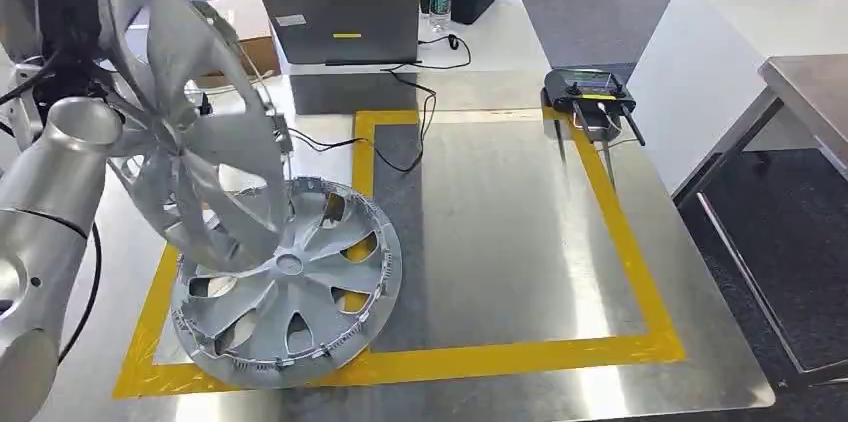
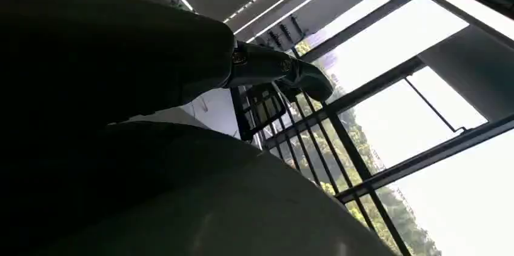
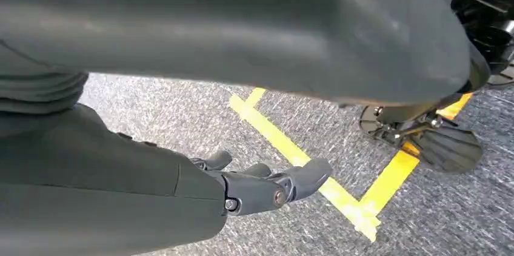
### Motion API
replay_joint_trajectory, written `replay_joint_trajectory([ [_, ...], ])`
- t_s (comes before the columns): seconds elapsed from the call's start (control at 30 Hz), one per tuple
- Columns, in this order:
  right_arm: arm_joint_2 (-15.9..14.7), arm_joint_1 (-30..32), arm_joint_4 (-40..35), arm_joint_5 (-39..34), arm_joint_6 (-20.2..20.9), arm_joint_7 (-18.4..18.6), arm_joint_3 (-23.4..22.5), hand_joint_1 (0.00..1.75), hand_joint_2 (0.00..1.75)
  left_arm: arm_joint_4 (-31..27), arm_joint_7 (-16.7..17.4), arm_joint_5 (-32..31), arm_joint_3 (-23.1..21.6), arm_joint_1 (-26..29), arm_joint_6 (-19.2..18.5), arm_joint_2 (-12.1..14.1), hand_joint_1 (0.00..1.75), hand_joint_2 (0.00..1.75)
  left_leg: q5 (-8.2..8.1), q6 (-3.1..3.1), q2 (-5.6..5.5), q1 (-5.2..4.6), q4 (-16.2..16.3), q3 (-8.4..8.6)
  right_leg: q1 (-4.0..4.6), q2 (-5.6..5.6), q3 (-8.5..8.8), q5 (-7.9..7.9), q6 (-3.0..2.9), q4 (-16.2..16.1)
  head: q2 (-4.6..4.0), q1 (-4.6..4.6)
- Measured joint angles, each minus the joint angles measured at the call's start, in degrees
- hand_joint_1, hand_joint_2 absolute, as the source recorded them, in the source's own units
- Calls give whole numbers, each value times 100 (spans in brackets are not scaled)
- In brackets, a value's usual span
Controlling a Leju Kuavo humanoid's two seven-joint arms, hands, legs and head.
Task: Take the parts from the cabinet and place them on the table.
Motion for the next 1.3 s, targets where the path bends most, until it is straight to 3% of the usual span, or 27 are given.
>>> replay_joint_trajectory([
  [0.07,0,11,0,13,0,2,0,0,0,-37,-208,776,206,2,-583,-46,0,0,14,2,-33,6,-6,-2,5,-33,14,-9,-6,2,0,2],
  [0.1,0,-8,0,20,0,4,0,0,0,-35,-354,1076,454,9,-745,-46,0,175,17,-4,-34,6,-8,-2,2,-36,4,-8,-15,4,0,4],
  [0.13,6,-28,0,20,0,17,2,0,0,-33,-414,1255,601,9,-600,-57,0,175,18,-14,-20,4,-9,1,1,-15,-9,4,-31,4,0,2],
  [0.2,15,-41,0,20,0,37,2,0,0,-63,-212,633,472,15,-218,-116,0,175,15,-17,15,0,-12,2,-1,23,-13,23,-7,3,0,2],
  [0.27,17,-17,0,35,0,33,0,0,0,-98,-380,339,447,12,-421,-90,0,175,19,-14,-5,8,-15,1,7,-3,-6,12,-11,3,0,2],
  [0.3,17,-19,0,37,0,33,0,0,0,-98,-442,555,571,18,-481,-90,0,0,19,-16,-10,9,-17,4,6,-7,-4,8,-18,4,0,2],
  [0.4,22,-37,0,52,0,24,0,0,0,-105,-504,1355,824,45,-581,-92,0,0,20,-22,-3,5,-24,9,3,1,-6,10,-24,5,0,2],
  [0.43,26,-35,0,59,0,26,0,0,0,-107,-520,1371,925,51,-455,-92,0,0,23,-23,-3,7,-25,8,6,1,-8,13,-22,4,0,4],
  [0.5,35,-34,0,68,0,26,2,0,0,-85,-382,582,870,40,-62,-85,0,0,27,-30,2,10,-25,11,8,4,-14,17,-23,4,0,2],
  [0.53,35,-21,0,61,0,26,0,0,0,-63,-301,28,672,35,-140,-54,0,0,28,-29,-2,11,-26,9,8,0,-11,16,-22,4,0,0],
  [0.6,35,-1,0,59,0,26,0,0,0,-92,-446,-292,531,45,-796,-44,0,0,32,-25,-35,14,-29,7,11,-35,6,2,-32,5,0,4],
  [0.63,35,-9,0,59,0,24,0,0,0,-85,-468,-144,651,63,-788,-44,0,0,33,-26,-36,13,-29,6,9,-35,-1,4,-34,5,0,2],
  [0.7,37,-28,0,55,0,15,0,0,0,-13,-172,54,617,23,-672,-46,0,0,27,-32,-18,8,-29,10,4,-7,-4,11,-28,4,0,4],
  [0.8,39,-21,0,59,0,15,0,0,0,-37,-157,1003,840,38,-650,-48,0,0,26,-34,-11,10,-30,15,8,-1,-5,13,-23,4,0,2],
  [0.87,42,-21,0,70,0,18,0,0,0,-15,-104,964,953,36,-561,-50,0,0,26,-34,-10,11,-32,17,9,-1,-6,13,-24,4,0,0],
  [0.93,44,-19,0,68,0,17,0,0,0,2,123,389,841,41,-876,-9,0,0,26,-35,-13,11,-36,17,9,-4,-4,10,-28,4,0,0],
  [0.97,44,-17,0,70,0,20,0,0,0,-4,170,491,889,50,-1176,4,0,0,26,-34,-16,12,-39,13,9,-8,-4,7,-30,4,0,2],
  [1.0,44,-18,0,72,0,20,0,0,0,0,261,779,1037,47,-1602,18,0,0,27,-34,-21,12,-40,8,9,-14,-4,6,-30,5,0,2],
  [1.07,44,-21,0,87,0,37,0,0,0,26,249,2125,1738,102,-2418,52,0,0,32,-41,-17,8,-40,19,4,-9,-4,10,-32,5,0,2],
  [1.1,44,-21,0,87,0,37,0,0,0,24,72,2803,2126,153,-2322,48,0,0,33,-42,-13,9,-40,20,6,-5,-9,12,-33,5,0,2],
  [1.13,44,-21,0,90,0,35,0,0,0,24,182,3172,2322,132,-1976,31,0,0,34,-43,-5,11,-38,25,8,3,-16,15,-38,3,0,0],
  [1.17,46,-26,0,90,0,26,2,0,0,24,390,3225,2416,83,-1479,-20,0,0,33,-44,7,10,-39,23,7,10,-16,21,-41,3,0,2],
  [1.2,50,-25,0,96,0,9,2,0,0,-6,378,2930,2335,81,-969,-39,0,0,29,-43,5,9,-41,19,7,11,-15,20,-40,3,0,-2],
  [1.23,50,-14,0,109,0,4,2,0,0,-20,357,2725,2213,77,-867,-31,0,0,29,-41,-2,12,-42,12,11,1,-7,13,-34,3,0,0],
  [1.3,48,-7,0,125,0,46,2,0,0,2,-51,2773,2359,91,-1233,31,0,0,33,-42,-27,14,-43,12,11,-22,-5,7,-33,4,0,2],
])
